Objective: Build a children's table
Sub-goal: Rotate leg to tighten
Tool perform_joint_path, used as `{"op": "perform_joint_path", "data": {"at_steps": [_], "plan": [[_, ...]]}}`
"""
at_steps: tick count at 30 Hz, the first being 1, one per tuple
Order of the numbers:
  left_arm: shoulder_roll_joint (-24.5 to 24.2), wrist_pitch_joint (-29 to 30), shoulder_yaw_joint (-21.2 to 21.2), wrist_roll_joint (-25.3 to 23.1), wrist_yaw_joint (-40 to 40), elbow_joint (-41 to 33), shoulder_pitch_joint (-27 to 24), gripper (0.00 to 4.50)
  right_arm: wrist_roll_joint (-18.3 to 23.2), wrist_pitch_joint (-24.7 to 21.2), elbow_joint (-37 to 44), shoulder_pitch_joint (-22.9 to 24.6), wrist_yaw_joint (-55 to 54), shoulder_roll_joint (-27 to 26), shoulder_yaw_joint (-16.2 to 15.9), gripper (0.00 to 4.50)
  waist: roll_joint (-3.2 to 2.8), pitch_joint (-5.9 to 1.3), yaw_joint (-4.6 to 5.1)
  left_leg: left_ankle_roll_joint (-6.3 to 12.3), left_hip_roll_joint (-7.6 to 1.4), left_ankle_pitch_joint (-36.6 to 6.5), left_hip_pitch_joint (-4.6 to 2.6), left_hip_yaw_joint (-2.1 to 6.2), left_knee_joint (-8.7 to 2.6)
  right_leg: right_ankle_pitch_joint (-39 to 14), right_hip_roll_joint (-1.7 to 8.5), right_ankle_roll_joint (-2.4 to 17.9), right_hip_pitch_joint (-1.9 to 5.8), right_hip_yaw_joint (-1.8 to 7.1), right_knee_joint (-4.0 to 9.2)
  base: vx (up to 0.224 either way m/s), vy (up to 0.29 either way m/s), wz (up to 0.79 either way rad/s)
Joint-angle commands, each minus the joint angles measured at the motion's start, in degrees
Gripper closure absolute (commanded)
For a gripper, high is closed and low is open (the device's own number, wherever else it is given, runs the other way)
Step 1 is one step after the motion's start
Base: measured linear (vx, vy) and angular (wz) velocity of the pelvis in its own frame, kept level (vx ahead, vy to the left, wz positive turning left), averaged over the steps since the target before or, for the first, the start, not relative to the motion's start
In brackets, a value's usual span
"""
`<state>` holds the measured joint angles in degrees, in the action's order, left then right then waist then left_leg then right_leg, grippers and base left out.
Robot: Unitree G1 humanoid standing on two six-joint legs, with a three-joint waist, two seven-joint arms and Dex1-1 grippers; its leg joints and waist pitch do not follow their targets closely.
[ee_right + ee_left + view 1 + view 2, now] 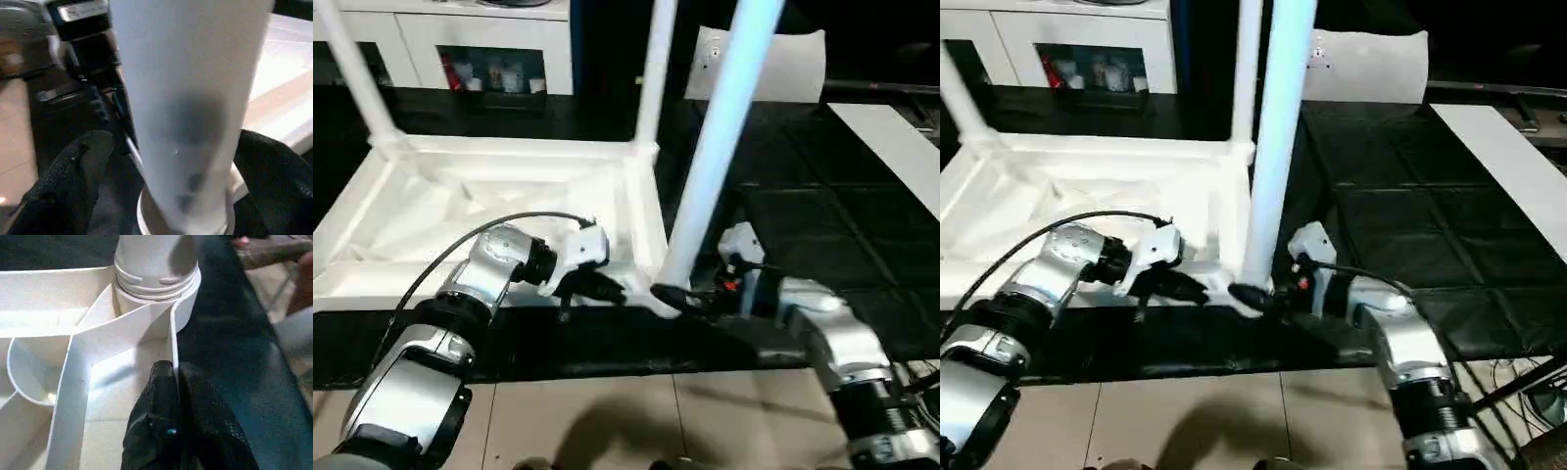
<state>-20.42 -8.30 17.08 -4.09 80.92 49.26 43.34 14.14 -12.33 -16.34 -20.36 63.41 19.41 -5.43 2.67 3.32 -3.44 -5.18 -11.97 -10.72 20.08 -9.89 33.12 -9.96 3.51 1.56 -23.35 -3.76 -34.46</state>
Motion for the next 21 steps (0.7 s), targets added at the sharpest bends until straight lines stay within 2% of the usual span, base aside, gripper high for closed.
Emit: {"op": "perform_joint_path", "data": {"at_steps": [1, 3, 4, 9, 13, 21], "plan": [[-0.3, -2.1, 2.4, -0.5, 4.4, -1.1, 0.6, 4.50, 1.3, -0.4, 0.8, -0.2, 3.7, 1.7, -0.8, 0.55, 0.01, -3.95, -0.15, 4.34, -1.51, -7.8, -0.23, -0.33, -3.15, -8.7, 4.17, 13.1, 3.64, 2.83, 3.53, 0.000, 0.000, 0.00], [-0.4, -2.3, 2.6, -0.4, 5.1, -1.1, 0.7, 4.50, 1.4, -0.3, 0.6, -0.3, 4.7, 2.2, -1.1, 0.55, 0.02, -3.92, -0.34, 4.19, -1.53, -7.6, -0.17, -0.34, -3.15, -8.8, 4.23, 12.9, 3.63, 2.81, 3.46, 0.000, 0.000, 0.00], [-0.5, -2.5, 2.7, -0.4, 5.5, -1.1, 0.7, 4.50, 1.5, -0.3, 0.5, -0.4, 5.3, 2.5, -1.3, 0.83, 0.05, -3.93, -0.47, 4.07, -1.51, -7.8, -0.16, -0.34, -3.11, -9.5, 4.21, 12.7, 3.62, 2.74, 3.51, 0.000, 0.000, 0.00], [-1.0, -4.0, 4.4, -0.1, 10.4, -2.1, 0.8, 4.50, 1.1, 0.7, -0.4, -1.2, 11.0, 4.6, -3.9, 1.21, 0.17, -3.94, -0.93, 4.01, -1.57, -7.8, -0.16, -0.37, -3.06, -10.3, 4.20, 12.4, 3.54, 2.72, 3.52, 0.000, 0.000, 0.00], [-1.3, -4.3, 5.2, 0.1, 11.5, -2.3, 1.0, 4.50, 1.0, 0.9, -0.6, -1.6, 12.8, 5.0, -4.8, 1.57, 0.19, -3.86, -1.67, 3.45, -1.64, -8.7, -0.25, -0.39, -3.07, -12.5, 4.29, 11.7, 3.31, 2.74, 3.60, 0.000, 0.000, 0.00], [-2.0, -5.0, 7.1, 1.0, 11.6, -2.7, 1.3, 4.50, 1.4, 1.4, -1.4, -2.5, 15.0, 5.4, -5.9, 2.24, 0.40, -3.77, -1.67, 2.42, -1.51, -10.0, -0.18, -0.19, -3.09, -17.0, 4.32, 9.7, 3.15, 2.69, 3.94, 0.000, 0.000, 0.00]]}}
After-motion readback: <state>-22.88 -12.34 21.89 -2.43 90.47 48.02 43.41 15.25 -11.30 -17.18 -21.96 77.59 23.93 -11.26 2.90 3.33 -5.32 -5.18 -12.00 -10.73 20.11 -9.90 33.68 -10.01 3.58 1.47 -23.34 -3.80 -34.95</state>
